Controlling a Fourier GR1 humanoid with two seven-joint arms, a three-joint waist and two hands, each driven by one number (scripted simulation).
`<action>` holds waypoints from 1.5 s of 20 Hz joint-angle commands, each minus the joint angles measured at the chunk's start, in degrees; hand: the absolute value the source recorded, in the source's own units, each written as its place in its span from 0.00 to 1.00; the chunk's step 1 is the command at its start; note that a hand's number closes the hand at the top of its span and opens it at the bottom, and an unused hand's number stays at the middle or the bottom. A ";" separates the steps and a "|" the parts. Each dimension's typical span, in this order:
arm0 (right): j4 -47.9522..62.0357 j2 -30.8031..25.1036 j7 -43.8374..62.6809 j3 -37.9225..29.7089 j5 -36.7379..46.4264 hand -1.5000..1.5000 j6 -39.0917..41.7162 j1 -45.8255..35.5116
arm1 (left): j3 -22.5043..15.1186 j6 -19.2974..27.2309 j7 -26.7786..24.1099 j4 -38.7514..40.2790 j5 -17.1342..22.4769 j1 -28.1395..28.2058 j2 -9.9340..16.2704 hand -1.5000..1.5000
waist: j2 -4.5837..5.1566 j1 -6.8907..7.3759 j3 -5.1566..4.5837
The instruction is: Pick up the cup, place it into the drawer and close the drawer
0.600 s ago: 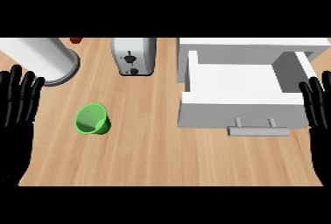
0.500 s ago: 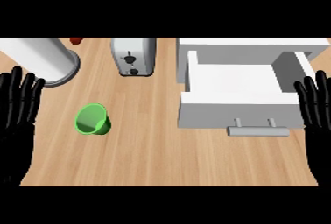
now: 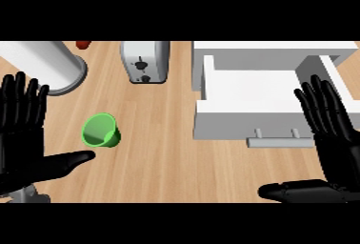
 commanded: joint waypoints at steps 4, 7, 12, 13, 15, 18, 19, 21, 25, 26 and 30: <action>6.61 -2.81 5.21 -5.47 -4.76 0.00 2.32 -9.32 | 4.27 -2.43 -7.12 10.98 3.42 2.02 0.33 0.00 | -0.04 0.13 0.02; 3.03 -0.97 3.47 -2.83 -2.20 0.00 2.36 -4.85 | 4.20 0.90 -3.82 12.79 1.86 -0.98 0.77 0.00 | -0.13 -0.11 0.05; 10.85 -1.98 3.54 -5.25 -3.10 0.00 2.89 -14.21 | 5.93 -1.57 -8.93 20.79 2.86 -0.65 2.04 0.00 | -0.08 0.10 0.04; 7.88 -1.61 1.44 -4.52 -3.25 0.00 3.79 -9.43 | 5.03 -1.06 -15.23 26.07 -0.03 1.02 0.07 0.00 | -0.06 -0.18 0.03; 5.35 -2.54 3.09 -6.09 -5.07 0.00 5.01 -8.96 | 6.27 -0.64 -11.78 26.23 2.07 -1.34 1.77 0.00 | -0.13 -0.15 0.04; 4.74 -1.77 3.26 -5.21 -3.64 0.00 3.99 -8.21 | 9.16 -3.46 -18.63 33.44 3.26 0.48 3.09 0.00 | -0.13 -0.21 0.03; 9.68 -0.29 0.32 -3.94 -0.03 0.00 1.85 -11.45 | 9.59 -2.69 -20.30 37.71 2.15 -0.89 3.18 0.00 | -0.03 -0.10 0.02; 9.12 -0.61 -2.44 -4.50 -0.73 0.00 3.85 -7.20 | 10.39 -3.97 -23.94 42.68 2.17 -0.83 4.06 0.00 | -0.05 -0.28 0.02; 9.67 -0.78 3.12 -4.68 -0.95 0.00 2.32 -13.67 | 11.31 -4.86 -29.69 52.89 3.60 -6.24 4.72 0.00 | -0.08 -0.18 0.02; 7.64 -1.40 -0.55 -5.95 -2.04 0.00 4.42 -8.56 | 10.84 -4.99 -31.79 54.39 2.45 -3.90 4.26 0.00 | -0.09 -0.30 0.03; 6.67 -4.39 5.71 -9.32 -6.29 0.00 5.84 -13.62 | 13.02 -3.22 -36.82 65.63 1.83 -9.84 6.74 0.00 | -0.04 -0.52 0.00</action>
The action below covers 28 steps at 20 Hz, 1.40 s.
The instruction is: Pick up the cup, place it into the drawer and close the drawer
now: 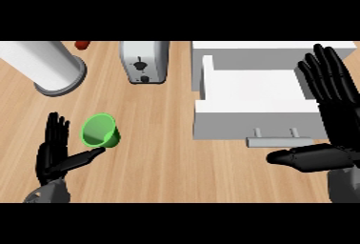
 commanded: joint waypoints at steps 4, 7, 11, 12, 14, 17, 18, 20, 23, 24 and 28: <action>3.66 -1.92 -1.41 -3.28 -1.18 0.00 1.66 -1.79 | 2.89 -3.38 -11.77 21.36 0.20 -6.87 4.68 0.00 | 0.08 -0.15 -0.03; 3.91 -1.53 2.97 -1.89 -0.46 0.00 -0.35 -6.93 | 2.86 -3.84 -18.43 26.88 -0.24 -6.69 3.96 0.00 | 0.09 -0.05 -0.05; 0.69 -0.06 0.06 -1.84 -1.45 0.00 0.69 -1.11 | 3.49 -2.10 -27.59 37.93 -1.40 -11.78 2.61 0.00 | 0.23 -0.63 -0.09; -0.03 0.88 2.27 0.68 0.94 0.00 -0.83 -2.32 | 5.01 -4.88 -25.37 38.53 0.39 -13.81 6.71 0.00 | 0.17 -0.44 -0.08; 0.35 0.22 -0.80 -0.34 -0.03 0.00 1.53 1.15 | 4.34 -2.98 -29.19 42.11 -0.70 -14.69 4.43 0.00 | 0.20 -0.65 -0.08; -0.74 -0.53 5.24 -1.11 -1.55 0.00 0.01 -3.93 | 5.46 -4.92 -29.86 44.74 -0.44 -16.89 7.29 0.00 | 0.38 -0.95 -0.16; 0.93 -1.68 4.07 -2.56 -2.30 0.00 1.01 -4.74 | 4.99 -4.23 -31.78 45.79 -1.27 -15.78 6.85 0.00 | 0.45 -0.99 -0.17; 3.17 -2.20 1.50 -3.98 -3.30 0.00 2.35 -3.66 | 4.62 -2.49 -33.81 45.84 -1.58 -16.18 4.49 0.00 | 0.46 -1.03 -0.16; -5.24 0.94 5.36 1.02 -0.83 0.00 -0.19 -0.02 | 5.32 -5.50 -32.47 47.25 -1.25 -16.48 7.72 0.00 | 0.51 -1.84 -0.25; 1.65 -1.52 3.97 -2.34 -2.23 0.00 0.94 -5.65 | 5.19 -5.21 -33.56 47.26 -1.32 -17.03 6.76 0.00 | 0.60 -1.22 -0.22; -0.86 -0.15 2.47 -0.07 -0.81 0.00 1.45 -1.20 | 5.32 -6.28 -30.74 47.77 -1.29 -19.83 8.11 0.00 | 0.66 -1.81 -0.25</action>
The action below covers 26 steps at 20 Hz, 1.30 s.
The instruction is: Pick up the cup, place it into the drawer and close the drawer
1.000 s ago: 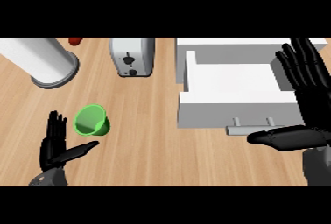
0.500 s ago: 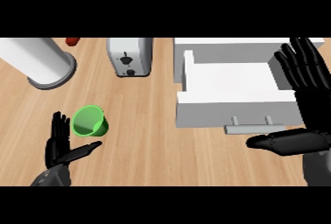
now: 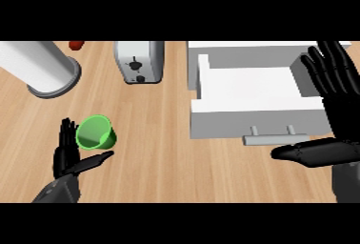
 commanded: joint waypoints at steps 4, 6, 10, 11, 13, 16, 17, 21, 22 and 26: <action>-0.25 -1.75 -0.45 -2.94 -2.91 0.00 2.04 1.53 | -0.37 -5.09 -0.52 1.27 -0.05 -1.93 -1.00 0.00 | -0.04 -0.17 0.02; 4.48 0.00 -2.77 -0.30 1.38 0.00 0.04 -2.13 | -0.44 -9.05 -0.98 0.70 0.05 -2.32 -0.90 0.00 | 0.19 0.25 -0.02; 0.75 -0.68 -2.66 0.37 1.35 0.00 1.59 2.04 | -1.38 -5.41 -7.45 -1.61 -1.22 -1.68 -3.19 1.00 | 0.17 -0.68 -0.04; -0.03 -0.91 0.96 -0.09 1.08 0.00 -0.10 -1.01 | -1.04 -3.98 -8.13 -2.72 -1.14 -1.10 -0.65 1.00 | -0.05 0.00 -0.01; -1.43 -0.06 1.03 0.52 0.71 0.00 -0.15 0.44 | -0.05 5.76 -10.63 -3.71 -1.02 -1.56 -3.00 1.00 | -0.08 -0.32 0.01; 1.57 -0.93 -0.85 -0.93 0.71 0.00 0.44 -0.13 | 0.23 11.54 -12.30 -4.23 -1.88 -1.50 -2.40 1.00 | 0.17 -0.20 0.03; 3.48 -0.47 -1.91 -1.65 0.14 0.00 0.16 -1.16 | 0.35 12.58 -13.70 -4.50 -1.89 -2.04 -4.27 1.00 | 0.25 -0.06 0.03; 3.15 -0.66 -1.37 -1.58 -0.54 0.00 0.71 -1.31 | -0.28 8.61 -15.10 -3.87 -2.85 -2.35 -4.50 1.00 | 0.16 -0.17 0.01; 1.20 -0.32 -2.00 -0.56 0.42 0.00 0.99 1.20 | -1.06 6.85 -16.87 -4.47 -3.51 -0.85 -4.82 1.00 | 0.01 -0.13 0.03; 0.38 -2.15 1.05 -2.92 -2.45 0.00 1.69 0.37 | -2.00 -4.21 -13.30 -8.06 -2.10 -4.14 -6.60 1.00 | -0.50 0.31 0.10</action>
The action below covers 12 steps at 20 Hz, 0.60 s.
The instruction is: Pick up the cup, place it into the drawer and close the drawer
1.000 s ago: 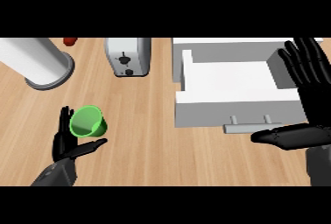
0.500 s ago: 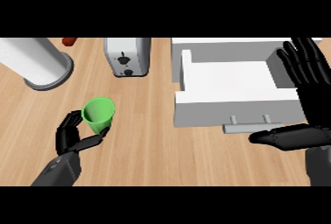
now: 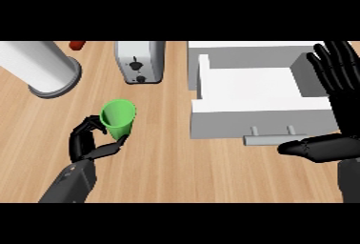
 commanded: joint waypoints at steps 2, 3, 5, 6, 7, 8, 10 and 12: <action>0.24 -0.06 -0.51 -0.43 0.51 0.00 -0.13 1.32 | -2.45 -11.20 -2.52 -3.09 -0.46 -4.06 -0.39 1.00 | -0.29 0.33 0.09; 0.61 -1.00 -0.83 -1.51 -1.49 0.00 1.49 1.38 | -3.29 -11.48 -4.86 -3.65 -1.23 -3.27 -0.73 1.00 | -0.19 0.17 0.08; -0.66 0.58 -1.81 0.54 1.67 0.00 -0.26 2.19 | -5.24 -10.89 1.12 -6.34 -1.93 -6.97 -1.12 1.00 | -0.64 0.98 0.20; 0.47 -0.47 -1.19 -0.85 0.28 0.00 0.42 1.43 | -5.80 -11.37 3.14 -7.45 -1.91 -8.33 -1.05 1.00 | -0.67 1.17 0.22; -0.13 -1.27 0.46 -1.20 -0.89 0.00 0.98 0.58 | -6.75 -10.38 3.52 -8.08 -2.45 -9.45 -2.58 1.00 | -0.66 1.00 0.20; 4.10 0.30 -3.44 -0.31 1.72 0.00 0.04 0.15 | -6.27 -10.88 6.90 -9.53 -1.39 -11.89 -1.49 1.00 | -0.57 1.67 0.24; 2.21 -0.68 -2.10 -1.52 0.21 0.00 0.86 2.19 | -7.44 -7.46 9.38 -14.28 -1.14 -13.21 -4.84 1.00 | -0.96 1.86 0.29; 0.96 0.77 -1.19 0.30 3.02 0.00 -2.00 0.03 | -9.82 -8.88 14.58 -17.07 -2.01 -14.75 -4.92 1.00 | -1.01 2.20 0.26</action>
